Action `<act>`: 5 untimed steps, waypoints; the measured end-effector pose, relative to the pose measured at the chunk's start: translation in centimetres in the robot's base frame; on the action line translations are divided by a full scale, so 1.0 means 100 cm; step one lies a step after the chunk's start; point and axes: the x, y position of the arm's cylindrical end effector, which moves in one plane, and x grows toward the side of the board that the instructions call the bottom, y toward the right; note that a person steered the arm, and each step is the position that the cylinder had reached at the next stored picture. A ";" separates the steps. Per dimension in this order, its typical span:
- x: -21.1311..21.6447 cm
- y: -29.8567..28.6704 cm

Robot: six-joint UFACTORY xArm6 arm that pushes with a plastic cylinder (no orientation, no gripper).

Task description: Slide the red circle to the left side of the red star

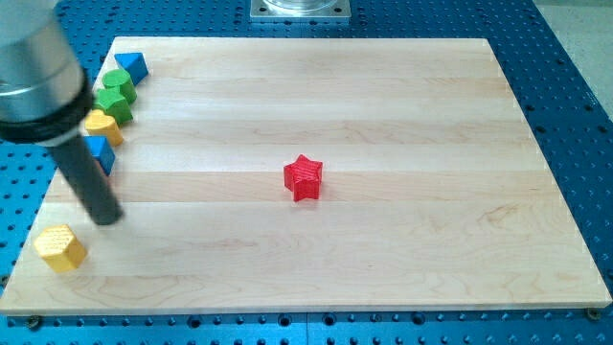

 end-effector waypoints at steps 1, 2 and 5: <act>-0.021 -0.059; -0.039 0.040; 0.028 0.146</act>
